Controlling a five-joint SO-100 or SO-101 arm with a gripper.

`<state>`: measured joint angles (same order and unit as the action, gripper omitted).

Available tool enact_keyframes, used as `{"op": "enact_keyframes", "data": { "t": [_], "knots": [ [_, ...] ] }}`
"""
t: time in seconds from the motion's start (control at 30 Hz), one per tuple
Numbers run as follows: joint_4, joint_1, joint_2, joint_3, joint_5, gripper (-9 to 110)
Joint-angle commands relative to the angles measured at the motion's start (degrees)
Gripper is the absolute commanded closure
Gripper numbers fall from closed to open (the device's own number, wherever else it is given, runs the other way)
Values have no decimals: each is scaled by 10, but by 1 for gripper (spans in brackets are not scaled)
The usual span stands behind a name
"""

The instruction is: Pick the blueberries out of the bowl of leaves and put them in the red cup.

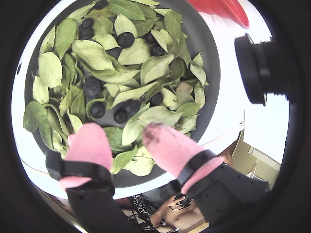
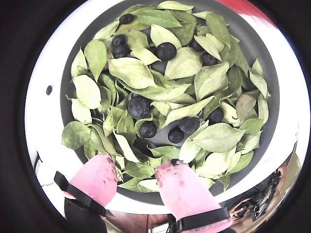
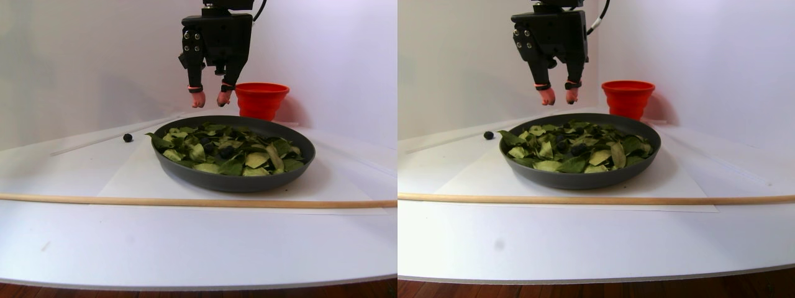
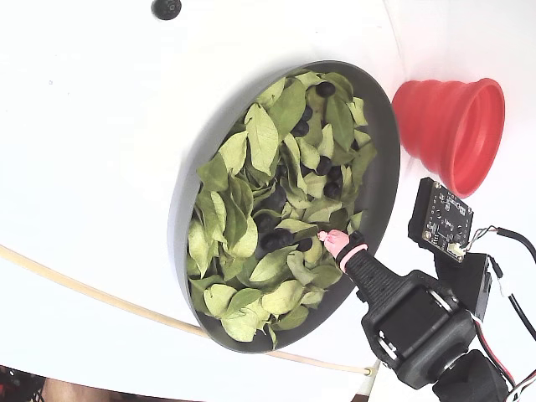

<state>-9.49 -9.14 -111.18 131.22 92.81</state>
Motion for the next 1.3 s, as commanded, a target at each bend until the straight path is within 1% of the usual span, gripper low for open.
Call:
{"op": "enact_keyframes", "data": {
  "t": [0.0,0.7,1.27],
  "knots": [
    [14,4,0,3,7,86],
    [88,2,95,6,14,86],
    [134,8,163,-31,6,86]
  ]
}}
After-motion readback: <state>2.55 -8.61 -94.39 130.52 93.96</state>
